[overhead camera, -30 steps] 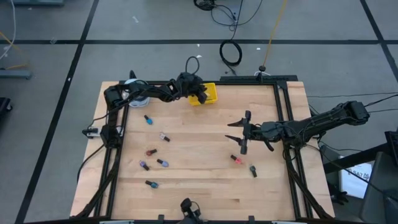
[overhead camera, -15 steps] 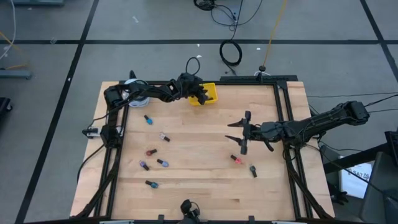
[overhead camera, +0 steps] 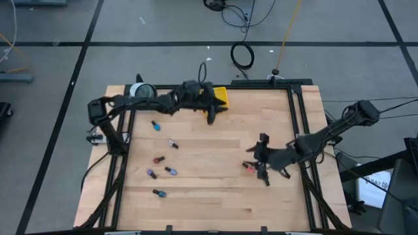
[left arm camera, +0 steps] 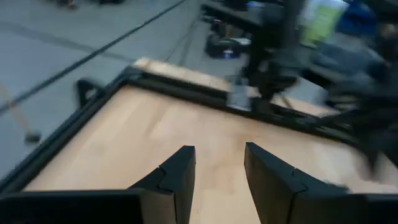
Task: Pick & Place Nail Polish
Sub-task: Put the dark green nail polish bottle into the yellow bin
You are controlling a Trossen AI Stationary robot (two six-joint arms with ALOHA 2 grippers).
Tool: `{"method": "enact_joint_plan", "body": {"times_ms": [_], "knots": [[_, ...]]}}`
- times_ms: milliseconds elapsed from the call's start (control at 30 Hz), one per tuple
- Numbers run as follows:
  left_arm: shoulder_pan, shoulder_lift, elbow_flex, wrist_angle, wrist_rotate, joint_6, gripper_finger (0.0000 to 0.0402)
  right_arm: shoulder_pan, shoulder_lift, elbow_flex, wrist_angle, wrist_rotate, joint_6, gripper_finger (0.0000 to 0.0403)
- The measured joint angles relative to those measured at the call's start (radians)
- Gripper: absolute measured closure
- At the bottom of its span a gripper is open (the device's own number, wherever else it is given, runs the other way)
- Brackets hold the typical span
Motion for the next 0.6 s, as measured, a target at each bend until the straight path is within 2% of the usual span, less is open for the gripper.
{"method": "enact_joint_plan", "body": {"times_ms": [133, 200, 300, 433, 600], "knots": [[-0.149, -0.018, 0.000, -0.008, -0.112, 0.138, 0.0274, 0.059, 0.116, 0.067, -0.289, -0.201, 0.319, 0.0193], [-0.206, -0.018, 0.000, -0.008, -0.179, 0.201, 0.0274, 0.078, 0.165, 0.072, -0.344, -0.321, 0.482, 0.0193], [-0.257, -0.019, 0.000, -0.013, -0.292, 0.283, 0.0275, 0.092, 0.225, 0.072, -0.374, -0.444, 0.680, 0.0193], [-0.287, -0.019, 0.000, -0.004, -0.373, 0.296, 0.0275, 0.113, 0.291, 0.072, -0.375, -0.462, 0.806, 0.0193], [-0.286, -0.019, 0.000, -0.018, -0.386, 0.276, 0.0275, 0.138, 0.351, 0.073, -0.375, -0.511, 0.893, 0.0193]]}}
